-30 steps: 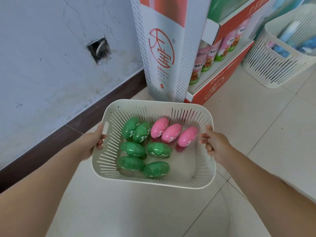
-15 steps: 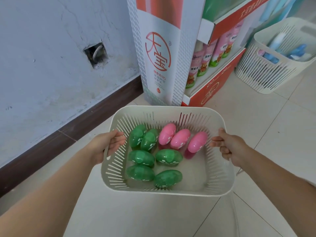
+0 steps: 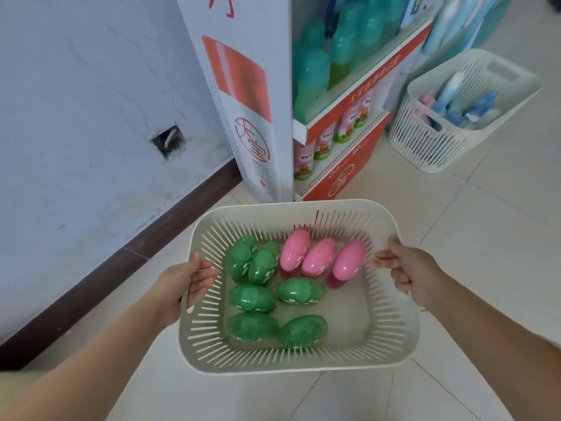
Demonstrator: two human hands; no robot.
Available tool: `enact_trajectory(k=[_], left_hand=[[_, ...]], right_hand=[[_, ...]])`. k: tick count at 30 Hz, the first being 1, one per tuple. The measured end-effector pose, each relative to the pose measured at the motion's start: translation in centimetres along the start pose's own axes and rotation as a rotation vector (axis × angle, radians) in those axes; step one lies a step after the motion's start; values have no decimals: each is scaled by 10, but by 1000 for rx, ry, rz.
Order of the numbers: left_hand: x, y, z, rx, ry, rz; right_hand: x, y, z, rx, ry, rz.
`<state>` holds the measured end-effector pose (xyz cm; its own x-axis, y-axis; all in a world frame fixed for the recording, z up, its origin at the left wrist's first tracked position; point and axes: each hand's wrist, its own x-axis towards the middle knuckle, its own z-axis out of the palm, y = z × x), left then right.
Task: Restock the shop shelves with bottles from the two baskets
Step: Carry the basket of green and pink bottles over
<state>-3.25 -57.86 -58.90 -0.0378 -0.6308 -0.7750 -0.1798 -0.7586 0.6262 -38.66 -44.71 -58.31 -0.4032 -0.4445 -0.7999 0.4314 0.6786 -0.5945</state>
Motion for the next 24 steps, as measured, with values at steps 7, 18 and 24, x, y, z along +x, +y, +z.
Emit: enact_trajectory(k=[7,18,24], left_hand=[[-145,75,47,50,-53,-5],[-357,180,160,128,-261,-32],[-465,262,230,227,-355,51]], right_hand=[[-136,-63,-88,63,45,-5],[-346,-134,-252,259,214,37],[-430,-198,-334,366,233,-10]])
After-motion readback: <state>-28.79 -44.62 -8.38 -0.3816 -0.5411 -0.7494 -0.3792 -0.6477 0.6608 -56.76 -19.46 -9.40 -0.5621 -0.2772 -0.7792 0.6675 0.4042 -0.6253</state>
